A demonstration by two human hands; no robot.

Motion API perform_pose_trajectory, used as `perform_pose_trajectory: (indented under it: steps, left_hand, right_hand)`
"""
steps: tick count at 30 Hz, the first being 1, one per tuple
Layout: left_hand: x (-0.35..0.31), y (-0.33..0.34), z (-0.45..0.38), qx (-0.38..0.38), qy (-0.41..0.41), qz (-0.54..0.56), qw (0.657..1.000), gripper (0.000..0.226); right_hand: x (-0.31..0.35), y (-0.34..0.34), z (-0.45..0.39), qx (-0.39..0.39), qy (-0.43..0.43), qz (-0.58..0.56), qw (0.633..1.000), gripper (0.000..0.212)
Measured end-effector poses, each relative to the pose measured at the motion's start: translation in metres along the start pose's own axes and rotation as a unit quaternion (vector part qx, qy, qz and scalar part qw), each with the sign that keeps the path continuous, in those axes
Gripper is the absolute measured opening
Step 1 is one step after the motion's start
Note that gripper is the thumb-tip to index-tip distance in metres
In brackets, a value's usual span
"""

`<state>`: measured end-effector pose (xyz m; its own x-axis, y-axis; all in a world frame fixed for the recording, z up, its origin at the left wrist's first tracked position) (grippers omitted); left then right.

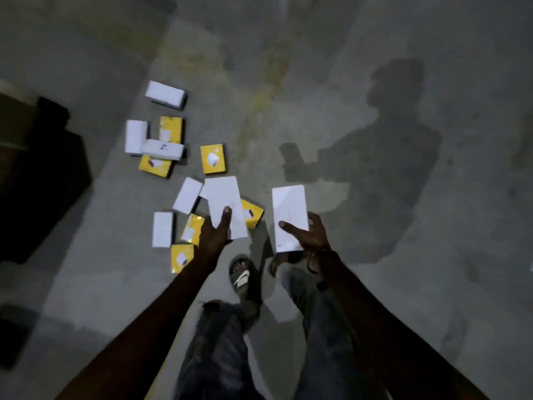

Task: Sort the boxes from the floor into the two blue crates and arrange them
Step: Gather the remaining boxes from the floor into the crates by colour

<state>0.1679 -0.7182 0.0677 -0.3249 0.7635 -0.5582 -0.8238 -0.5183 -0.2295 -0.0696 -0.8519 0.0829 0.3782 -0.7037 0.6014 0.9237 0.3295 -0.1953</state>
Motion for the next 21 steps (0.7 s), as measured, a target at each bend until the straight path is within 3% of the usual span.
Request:
perform_pose_trajectory:
  steps: [2,4,8,13,15,21]
  left_hand:
    - [0.005,-0.035,0.079,-0.018,-0.026,0.035,0.999,0.052]
    - [0.009,-0.068,0.15,-0.039,-0.022,0.036,0.998,0.063]
    - [0.017,-0.095,0.234,-0.07,-0.002,0.022,0.997,0.079]
    - [-0.008,-0.123,0.306,-0.127,0.01,0.17,0.977,0.048]
    - [-0.006,-0.141,0.33,-0.157,-0.005,0.227,0.961,0.046]
    - [0.061,-0.199,0.392,-0.244,-0.066,0.423,0.87,0.045]
  right_hand:
    - [0.01,-0.005,0.068,0.008,0.024,-0.028,0.999,0.037]
    - [0.029,-0.003,0.124,0.023,0.019,-0.024,0.999,0.064]
    - [0.049,0.012,0.2,0.063,0.019,-0.02,0.998,0.057]
    - [0.083,0.05,0.26,0.159,-0.004,0.058,0.986,0.058]
    - [0.1,0.068,0.277,0.191,-0.029,0.101,0.976,0.059]
    - [0.122,0.14,0.343,0.286,-0.094,0.171,0.938,0.061]
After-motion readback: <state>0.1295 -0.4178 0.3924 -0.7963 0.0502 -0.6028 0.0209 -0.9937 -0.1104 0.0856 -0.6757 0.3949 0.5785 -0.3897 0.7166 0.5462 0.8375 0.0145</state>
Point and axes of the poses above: each hand's wrist, its own z-axis away from the middle knuckle, its own y-axis out of the palm, x = y × z, the point moved 7 cm from there along -z, towards the middle knuckle, and after that the axes turned 5 degrees about -z, right-handed, at the moved point
